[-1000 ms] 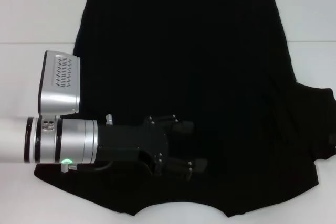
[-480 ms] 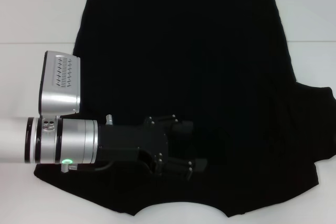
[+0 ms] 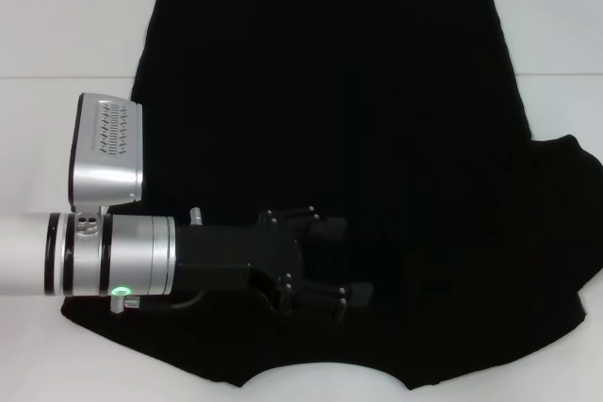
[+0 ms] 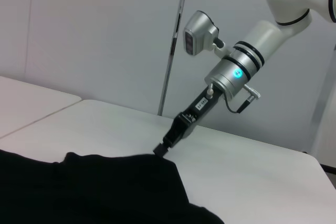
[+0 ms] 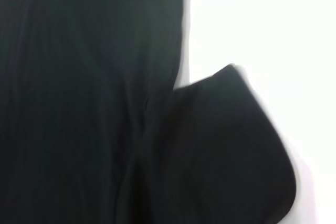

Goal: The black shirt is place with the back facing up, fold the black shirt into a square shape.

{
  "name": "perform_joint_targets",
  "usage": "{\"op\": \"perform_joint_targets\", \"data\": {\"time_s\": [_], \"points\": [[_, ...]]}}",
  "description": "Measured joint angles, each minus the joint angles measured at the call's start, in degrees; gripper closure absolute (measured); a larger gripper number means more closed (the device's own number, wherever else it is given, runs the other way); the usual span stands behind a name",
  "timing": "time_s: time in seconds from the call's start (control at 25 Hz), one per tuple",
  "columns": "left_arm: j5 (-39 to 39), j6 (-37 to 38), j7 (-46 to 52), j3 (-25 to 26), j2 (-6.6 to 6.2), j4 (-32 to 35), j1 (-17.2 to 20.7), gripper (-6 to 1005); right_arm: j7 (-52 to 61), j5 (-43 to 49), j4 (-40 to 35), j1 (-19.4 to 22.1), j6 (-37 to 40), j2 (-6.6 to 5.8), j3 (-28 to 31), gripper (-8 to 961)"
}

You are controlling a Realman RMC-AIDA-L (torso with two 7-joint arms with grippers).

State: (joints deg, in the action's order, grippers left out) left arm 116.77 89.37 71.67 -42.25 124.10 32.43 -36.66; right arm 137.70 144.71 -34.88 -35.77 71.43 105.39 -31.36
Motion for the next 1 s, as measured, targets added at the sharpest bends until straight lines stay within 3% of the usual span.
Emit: {"op": "perform_joint_targets", "data": {"time_s": [0.6,1.0], "points": [[-1.06,0.01,1.42,0.07,0.09,-0.86,-0.24,51,-2.28,-0.21,-1.33,-1.10,-4.77,0.38,0.95,952],[-1.57,0.01,1.52,0.05,0.06,-0.88,-0.51,51,-7.67,-8.39,-1.39,-5.05,0.97,0.87,-0.37,905]]}}
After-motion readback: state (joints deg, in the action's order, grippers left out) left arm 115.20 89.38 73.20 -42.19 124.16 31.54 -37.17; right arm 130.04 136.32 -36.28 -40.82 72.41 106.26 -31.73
